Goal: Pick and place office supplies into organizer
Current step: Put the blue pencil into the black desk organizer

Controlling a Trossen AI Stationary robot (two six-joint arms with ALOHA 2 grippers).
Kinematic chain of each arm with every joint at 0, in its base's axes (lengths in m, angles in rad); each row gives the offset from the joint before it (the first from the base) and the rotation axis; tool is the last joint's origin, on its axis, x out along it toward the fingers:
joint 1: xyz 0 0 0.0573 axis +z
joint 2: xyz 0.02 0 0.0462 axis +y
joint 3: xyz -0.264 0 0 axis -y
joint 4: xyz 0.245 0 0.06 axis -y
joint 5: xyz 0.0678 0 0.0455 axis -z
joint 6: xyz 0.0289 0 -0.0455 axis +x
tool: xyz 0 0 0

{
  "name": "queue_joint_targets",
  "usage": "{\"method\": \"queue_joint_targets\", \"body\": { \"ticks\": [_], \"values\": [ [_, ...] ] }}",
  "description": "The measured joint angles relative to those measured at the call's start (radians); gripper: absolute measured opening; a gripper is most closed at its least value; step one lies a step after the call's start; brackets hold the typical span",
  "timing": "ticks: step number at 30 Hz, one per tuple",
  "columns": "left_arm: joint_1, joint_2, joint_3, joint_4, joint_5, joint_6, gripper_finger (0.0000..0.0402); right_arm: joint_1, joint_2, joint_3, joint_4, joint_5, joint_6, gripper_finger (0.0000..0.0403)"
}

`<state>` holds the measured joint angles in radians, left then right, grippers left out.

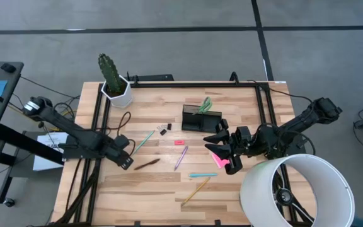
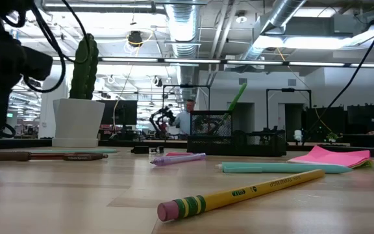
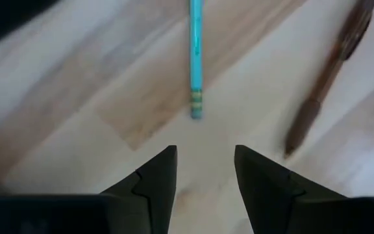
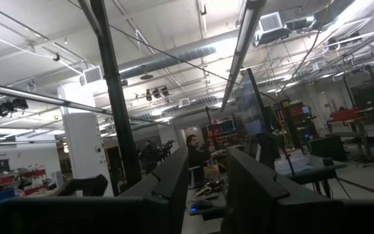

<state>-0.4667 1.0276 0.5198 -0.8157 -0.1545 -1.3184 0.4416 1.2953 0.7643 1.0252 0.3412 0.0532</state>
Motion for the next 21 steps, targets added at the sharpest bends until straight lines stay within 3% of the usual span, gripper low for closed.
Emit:
{"method": "queue_joint_targets", "body": {
  "ticks": [3,8,15,21],
  "values": [
    [0.011,0.026,0.001,0.042,-0.024,0.058,0.0137,0.0,0.0,0.0,0.0,0.0,0.0,0.0098],
    [0.022,0.115,0.001,0.085,0.018,0.12,0.0126,0.0,0.0,0.0,0.0,0.0,0.0,0.0098],
    [0.022,0.242,0.001,0.089,0.017,0.128,0.0122,0.0,0.0,0.0,0.0,0.0,0.0,0.0098],
    [0.026,0.266,0.006,0.117,0.014,0.128,0.0122,0.0,0.0,0.0,0.0,0.0,0.0,0.0098]
  ]
}}
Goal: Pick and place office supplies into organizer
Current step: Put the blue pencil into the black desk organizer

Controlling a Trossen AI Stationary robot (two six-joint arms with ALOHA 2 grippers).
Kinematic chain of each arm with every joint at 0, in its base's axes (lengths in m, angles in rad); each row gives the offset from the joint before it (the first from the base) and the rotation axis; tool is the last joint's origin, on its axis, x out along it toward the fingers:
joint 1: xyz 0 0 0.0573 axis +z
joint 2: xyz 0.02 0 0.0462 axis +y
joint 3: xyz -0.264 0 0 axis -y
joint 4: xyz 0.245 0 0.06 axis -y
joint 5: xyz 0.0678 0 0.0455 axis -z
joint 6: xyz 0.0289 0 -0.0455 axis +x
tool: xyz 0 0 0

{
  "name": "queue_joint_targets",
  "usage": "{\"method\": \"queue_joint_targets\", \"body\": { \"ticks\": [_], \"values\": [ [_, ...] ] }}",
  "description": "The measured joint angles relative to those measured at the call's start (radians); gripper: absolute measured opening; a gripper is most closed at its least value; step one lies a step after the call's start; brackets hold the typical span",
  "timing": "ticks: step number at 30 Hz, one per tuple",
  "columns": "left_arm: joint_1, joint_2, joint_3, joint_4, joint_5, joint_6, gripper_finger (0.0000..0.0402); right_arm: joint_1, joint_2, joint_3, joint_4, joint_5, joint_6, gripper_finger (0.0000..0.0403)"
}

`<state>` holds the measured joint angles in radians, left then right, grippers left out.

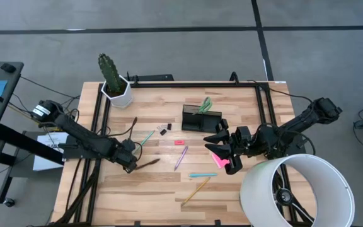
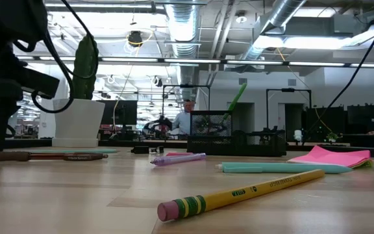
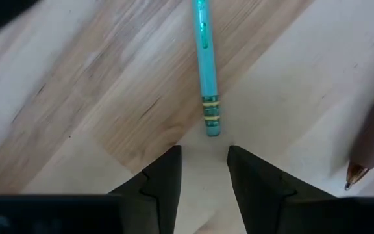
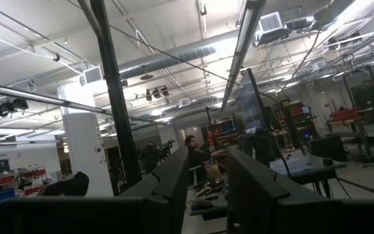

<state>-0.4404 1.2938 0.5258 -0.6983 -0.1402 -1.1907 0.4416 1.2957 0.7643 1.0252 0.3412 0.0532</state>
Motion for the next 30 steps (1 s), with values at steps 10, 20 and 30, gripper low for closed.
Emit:
{"method": "queue_joint_targets", "body": {
  "ticks": [10,20,30],
  "values": [
    [0.057,-0.006,0.001,0.03,0.012,-0.004,0.0122,0.0,0.0,0.0,0.0,0.0,0.0,0.0098],
    [0.07,0.0,0.002,0.035,0.011,0.025,0.0109,0.0,0.0,0.0,0.0,0.0,0.0,0.0098],
    [0.072,0.0,-0.006,0.045,-0.01,0.029,0.0058,0.0,0.0,0.0,0.0,-0.001,0.0,0.0098]
  ]
}}
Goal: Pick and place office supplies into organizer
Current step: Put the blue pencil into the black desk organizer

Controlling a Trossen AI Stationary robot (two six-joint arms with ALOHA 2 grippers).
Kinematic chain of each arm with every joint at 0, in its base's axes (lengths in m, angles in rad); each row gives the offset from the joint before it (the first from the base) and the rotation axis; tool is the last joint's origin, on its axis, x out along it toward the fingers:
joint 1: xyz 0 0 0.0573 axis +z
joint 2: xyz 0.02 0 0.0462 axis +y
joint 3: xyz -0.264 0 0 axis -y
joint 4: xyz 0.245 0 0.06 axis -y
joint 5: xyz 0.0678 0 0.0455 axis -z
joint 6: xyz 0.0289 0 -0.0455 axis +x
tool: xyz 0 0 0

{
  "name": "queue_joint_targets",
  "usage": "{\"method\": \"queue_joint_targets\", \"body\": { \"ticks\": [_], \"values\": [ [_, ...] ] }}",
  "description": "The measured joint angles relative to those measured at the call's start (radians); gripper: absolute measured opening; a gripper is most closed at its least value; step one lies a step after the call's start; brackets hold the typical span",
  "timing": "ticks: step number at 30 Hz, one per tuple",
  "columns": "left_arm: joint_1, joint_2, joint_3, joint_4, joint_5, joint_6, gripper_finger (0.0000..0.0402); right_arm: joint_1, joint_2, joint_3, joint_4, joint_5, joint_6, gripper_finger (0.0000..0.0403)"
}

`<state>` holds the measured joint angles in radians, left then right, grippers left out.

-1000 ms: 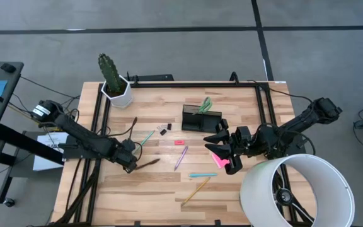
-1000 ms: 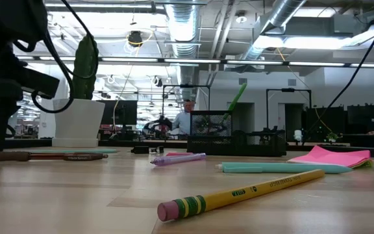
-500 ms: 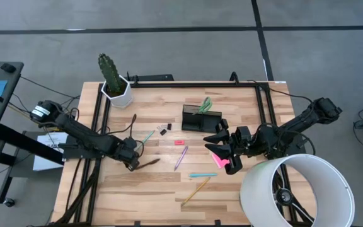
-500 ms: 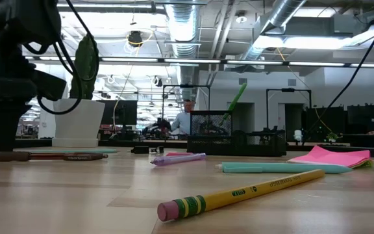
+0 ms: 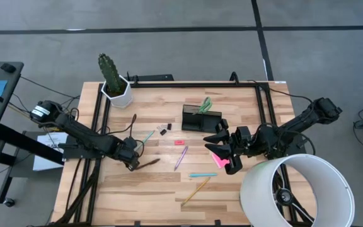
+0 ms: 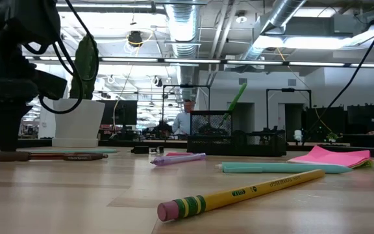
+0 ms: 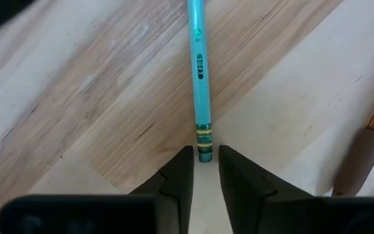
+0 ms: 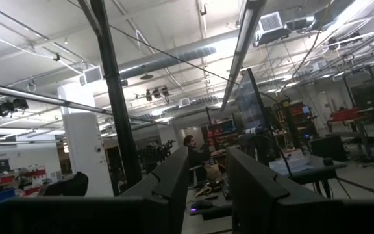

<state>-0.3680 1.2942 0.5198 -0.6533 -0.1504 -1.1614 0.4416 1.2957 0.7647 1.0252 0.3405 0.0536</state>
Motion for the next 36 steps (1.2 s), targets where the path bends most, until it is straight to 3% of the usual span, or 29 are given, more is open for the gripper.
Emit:
{"method": "queue_joint_targets", "body": {
  "ticks": [6,17,21,27,32,36],
  "values": [
    [0.008,0.0,-0.001,0.004,-0.001,0.0,0.0011,0.003,0.0,0.0,-0.026,-0.003,0.0,0.0098],
    [0.01,-0.005,0.083,0.027,0.02,0.068,0.0003,-0.002,0.049,0.006,-0.122,-0.003,0.01,0.0098],
    [0.012,-0.005,0.172,0.019,-0.032,0.116,0.0002,-0.013,0.106,0.039,-0.122,-0.003,0.026,0.0098],
    [0.016,-0.006,0.334,-0.136,-0.084,0.174,0.0,-0.012,0.143,0.086,-0.118,-0.003,0.026,0.0098],
    [0.03,-0.005,0.552,-0.36,-0.173,0.252,0.0,0.004,0.116,0.143,0.021,-0.002,-0.02,0.0098],
    [0.105,0.008,0.746,-0.487,-0.233,0.427,0.0,0.032,0.053,0.178,0.065,-0.003,-0.114,0.0098]
  ]
}}
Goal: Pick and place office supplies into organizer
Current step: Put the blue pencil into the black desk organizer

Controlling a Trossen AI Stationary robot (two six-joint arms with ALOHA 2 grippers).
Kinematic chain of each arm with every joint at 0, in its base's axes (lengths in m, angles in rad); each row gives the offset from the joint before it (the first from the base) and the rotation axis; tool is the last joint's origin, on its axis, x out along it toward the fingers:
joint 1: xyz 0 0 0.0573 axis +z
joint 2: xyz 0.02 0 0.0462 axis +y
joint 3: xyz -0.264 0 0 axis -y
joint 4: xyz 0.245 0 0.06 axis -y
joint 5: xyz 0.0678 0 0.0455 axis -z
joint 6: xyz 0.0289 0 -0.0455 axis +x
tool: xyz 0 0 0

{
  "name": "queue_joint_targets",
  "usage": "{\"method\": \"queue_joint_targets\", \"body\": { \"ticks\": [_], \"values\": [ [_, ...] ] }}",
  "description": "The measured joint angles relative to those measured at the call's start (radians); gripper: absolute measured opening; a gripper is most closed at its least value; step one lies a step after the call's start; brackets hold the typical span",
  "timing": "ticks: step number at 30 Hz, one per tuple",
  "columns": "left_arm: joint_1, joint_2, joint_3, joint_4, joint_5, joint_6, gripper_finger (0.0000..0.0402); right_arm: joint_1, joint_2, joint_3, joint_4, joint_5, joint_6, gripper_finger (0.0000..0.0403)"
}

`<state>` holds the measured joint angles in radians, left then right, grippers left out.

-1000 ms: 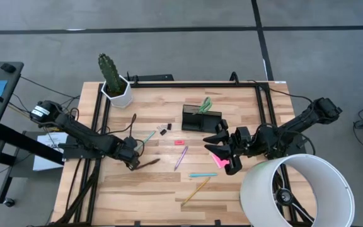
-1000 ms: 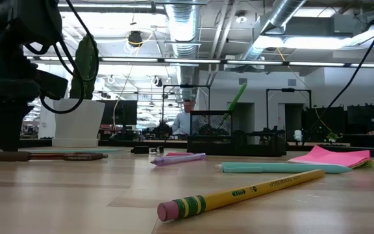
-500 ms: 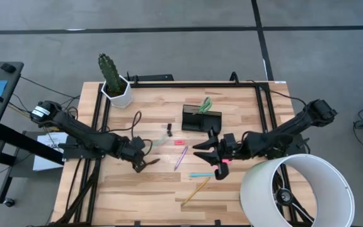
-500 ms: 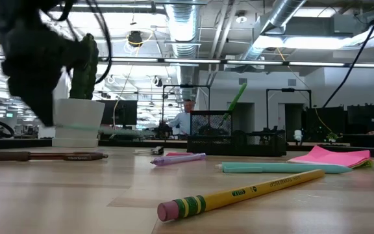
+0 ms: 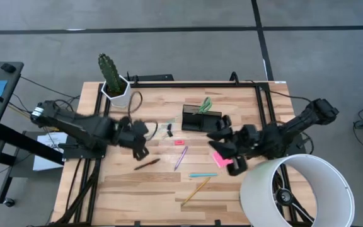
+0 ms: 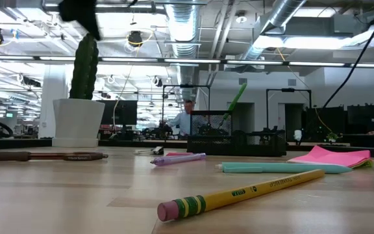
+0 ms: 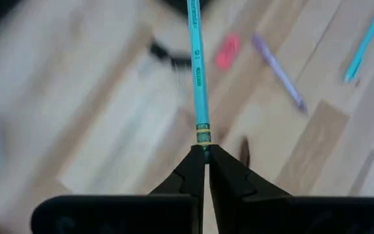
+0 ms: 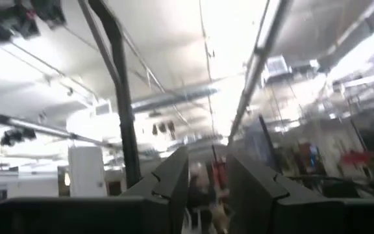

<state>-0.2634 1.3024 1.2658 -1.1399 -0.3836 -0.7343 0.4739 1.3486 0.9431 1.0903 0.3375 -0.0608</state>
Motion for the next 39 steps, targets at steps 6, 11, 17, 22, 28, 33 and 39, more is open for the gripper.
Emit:
{"method": "queue_joint_targets", "body": {
  "ticks": [6,11,17,22,28,33,39],
  "values": [
    [0.196,0.101,0.273,-0.136,0.051,0.322,0.0,0.017,-0.029,0.012,-0.011,0.001,-0.026,0.0098],
    [0.323,0.292,0.511,-0.313,0.148,0.561,0.0,0.017,-0.007,0.012,-0.038,0.001,0.022,0.0098],
    [0.39,0.51,0.813,-0.434,0.167,0.79,0.0,0.033,0.0,0.011,-0.034,0.004,0.089,0.0098],
    [0.409,0.624,0.93,-0.428,0.171,0.899,0.0,0.07,-0.001,0.01,0.022,0.003,0.089,0.0098],
    [0.422,0.684,0.922,-0.433,0.088,0.933,0.0,0.105,-0.001,0.01,0.026,0.004,0.079,0.0098],
    [0.427,0.691,0.922,-0.432,0.034,0.956,0.0,0.113,-0.001,0.01,0.025,0.004,0.079,0.0098],
    [0.443,0.691,0.922,-0.432,0.057,1.067,0.0,0.113,-0.001,0.01,0.025,0.004,0.079,0.0098]
  ]
}}
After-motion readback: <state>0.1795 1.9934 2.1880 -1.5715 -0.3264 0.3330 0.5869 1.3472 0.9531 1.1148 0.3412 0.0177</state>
